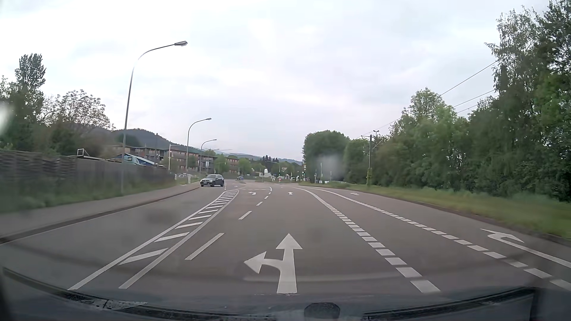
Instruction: Follow the waypoints while adhering to traffic rules and regulations
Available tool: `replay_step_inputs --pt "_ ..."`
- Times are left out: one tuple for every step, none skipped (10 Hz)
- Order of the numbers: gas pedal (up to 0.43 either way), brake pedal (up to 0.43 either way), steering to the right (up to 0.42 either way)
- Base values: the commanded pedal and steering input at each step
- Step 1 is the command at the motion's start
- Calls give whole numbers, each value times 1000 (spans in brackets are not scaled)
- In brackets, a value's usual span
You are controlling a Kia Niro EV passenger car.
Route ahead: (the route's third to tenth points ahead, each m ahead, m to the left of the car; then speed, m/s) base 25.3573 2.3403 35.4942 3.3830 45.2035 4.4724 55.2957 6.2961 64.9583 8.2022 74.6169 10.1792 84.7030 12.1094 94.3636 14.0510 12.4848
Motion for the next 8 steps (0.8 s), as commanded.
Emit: replay_step_inputs --pt "110 0 0" --pt "110 0 0" --pt "98 0 1" --pt "98 0 1" --pt "98 0 1" --pt "98 0 0" --pt "98 0 1" --pt "98 0 1"
